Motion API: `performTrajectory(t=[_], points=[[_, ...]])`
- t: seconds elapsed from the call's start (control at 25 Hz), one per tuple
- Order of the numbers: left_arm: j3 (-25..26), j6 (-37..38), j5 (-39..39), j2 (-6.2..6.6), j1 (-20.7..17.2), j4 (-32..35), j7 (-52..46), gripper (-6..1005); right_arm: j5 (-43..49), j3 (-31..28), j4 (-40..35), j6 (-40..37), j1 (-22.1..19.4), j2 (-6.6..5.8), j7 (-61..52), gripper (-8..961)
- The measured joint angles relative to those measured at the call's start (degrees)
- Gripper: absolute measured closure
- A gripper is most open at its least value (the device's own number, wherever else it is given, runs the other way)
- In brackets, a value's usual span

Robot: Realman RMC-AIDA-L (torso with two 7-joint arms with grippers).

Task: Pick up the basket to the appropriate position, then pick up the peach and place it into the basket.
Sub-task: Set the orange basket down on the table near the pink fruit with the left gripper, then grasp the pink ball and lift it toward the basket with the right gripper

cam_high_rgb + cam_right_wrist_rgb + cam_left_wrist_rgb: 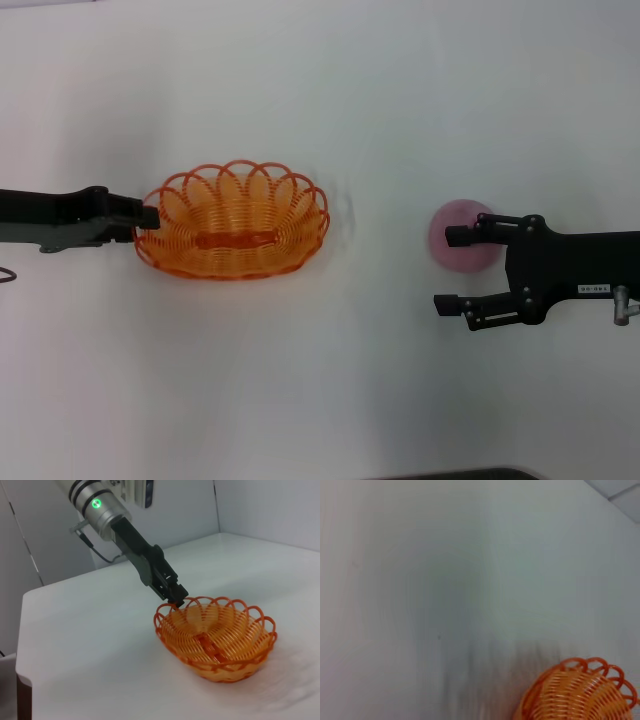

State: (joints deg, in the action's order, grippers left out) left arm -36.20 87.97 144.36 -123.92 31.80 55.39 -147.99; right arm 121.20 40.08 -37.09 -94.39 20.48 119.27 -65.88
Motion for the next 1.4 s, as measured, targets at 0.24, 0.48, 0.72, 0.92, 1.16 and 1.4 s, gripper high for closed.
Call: performTrajectory(t=[0.24,0.48,0.72,0.92,1.16,1.4], points=[[-0.1,0.68,-0.87,0.01,-1.24,2.79,1.14,524,0.0,0.0,0.0,0.0,0.0,0.0,-0.12,8],[-0.17,-0.08,-1.51,0.1,-1.93,2.6,2.42,270,-0.09,0.0,0.0,0.01,0.05,0.0,-0.13,8],[0.27,0.47,-5.52,0.09,-3.21,2.69,8.98,163,-0.23,0.0,0.09,0.09,0.35,0.01,-0.13,8],[0.14,1.52,-12.51,0.21,-5.92,2.81,22.49,166,-0.23,0.0,0.34,0.18,0.61,0.07,-0.13,8],[0.58,8.11,-16.5,0.18,-7.65,1.63,43.78,169,-0.28,0.0,0.4,0.19,0.78,0.09,-0.13,8],[0.55,7.58,-16.96,0.12,-9.37,0.88,55.71,171,-0.42,-0.09,0.48,0.18,0.81,0.09,-0.13,8]])
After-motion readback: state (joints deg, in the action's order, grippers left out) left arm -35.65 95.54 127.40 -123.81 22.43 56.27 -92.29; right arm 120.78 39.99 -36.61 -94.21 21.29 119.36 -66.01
